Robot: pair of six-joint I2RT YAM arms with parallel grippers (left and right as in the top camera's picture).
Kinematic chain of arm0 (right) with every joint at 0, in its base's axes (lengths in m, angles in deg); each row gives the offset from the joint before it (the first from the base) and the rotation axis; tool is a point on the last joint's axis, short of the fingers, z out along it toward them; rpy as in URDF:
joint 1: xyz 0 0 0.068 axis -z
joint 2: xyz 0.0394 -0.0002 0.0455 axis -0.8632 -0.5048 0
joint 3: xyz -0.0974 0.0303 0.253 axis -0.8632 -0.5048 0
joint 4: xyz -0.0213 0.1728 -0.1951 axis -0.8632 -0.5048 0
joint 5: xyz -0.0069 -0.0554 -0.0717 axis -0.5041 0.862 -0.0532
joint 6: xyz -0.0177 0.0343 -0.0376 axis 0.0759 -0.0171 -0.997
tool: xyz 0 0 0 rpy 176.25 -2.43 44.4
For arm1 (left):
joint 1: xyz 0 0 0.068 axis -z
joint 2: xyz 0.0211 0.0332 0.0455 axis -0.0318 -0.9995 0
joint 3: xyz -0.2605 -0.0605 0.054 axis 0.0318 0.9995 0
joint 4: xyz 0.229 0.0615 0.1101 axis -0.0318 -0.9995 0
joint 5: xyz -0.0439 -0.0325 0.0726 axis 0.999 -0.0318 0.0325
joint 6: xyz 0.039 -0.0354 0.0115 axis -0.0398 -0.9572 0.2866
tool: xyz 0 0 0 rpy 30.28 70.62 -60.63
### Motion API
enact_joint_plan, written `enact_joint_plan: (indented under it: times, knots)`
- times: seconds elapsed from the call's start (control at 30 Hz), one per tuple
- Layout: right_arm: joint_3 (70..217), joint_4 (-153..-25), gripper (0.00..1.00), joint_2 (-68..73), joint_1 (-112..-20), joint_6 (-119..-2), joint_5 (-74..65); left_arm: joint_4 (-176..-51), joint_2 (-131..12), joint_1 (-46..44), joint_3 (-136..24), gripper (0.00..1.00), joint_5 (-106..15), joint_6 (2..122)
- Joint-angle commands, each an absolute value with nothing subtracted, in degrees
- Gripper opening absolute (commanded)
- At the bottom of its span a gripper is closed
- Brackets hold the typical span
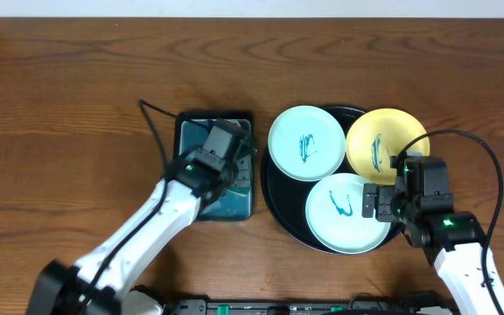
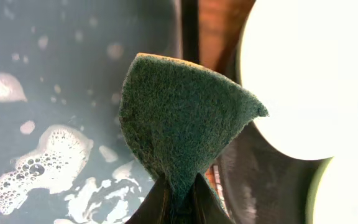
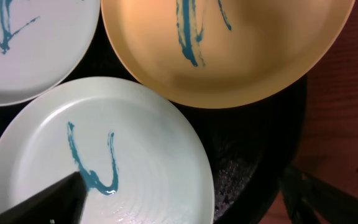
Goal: Clean dirty plates on tray and stack at the side
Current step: 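Push the lower pale green plate leftward with the right gripper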
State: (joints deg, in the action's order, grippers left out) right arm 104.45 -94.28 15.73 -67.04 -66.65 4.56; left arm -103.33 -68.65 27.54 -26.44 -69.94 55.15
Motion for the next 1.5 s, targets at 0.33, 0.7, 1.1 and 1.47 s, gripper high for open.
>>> enact_joint_plan:
  times: [0.33, 0.7, 1.1, 1.47]
  knots:
    - [105.5, -93.8, 0.73, 7.5, -67.2, -64.7, 8.5, -103.9, -64.7, 27.8, -26.7, 0.07, -65.4, 56.1]
    - [105.5, -90.8, 0.72, 0.4, -67.2, -64.1, 8.9, -103.9, -64.7, 28.8, -26.7, 0.08, -64.8, 55.9]
    - [105.5, -89.2, 0.46, -1.8, -67.2, -64.1, 2.3, -103.9, -64.7, 28.8, -26.7, 0.07, -64.8, 55.9]
    - [105.5, -90.0, 0.31, -1.8, -67.2, -64.1, -2.4, -103.9, -64.7, 28.8, -26.7, 0.08, -64.8, 55.9]
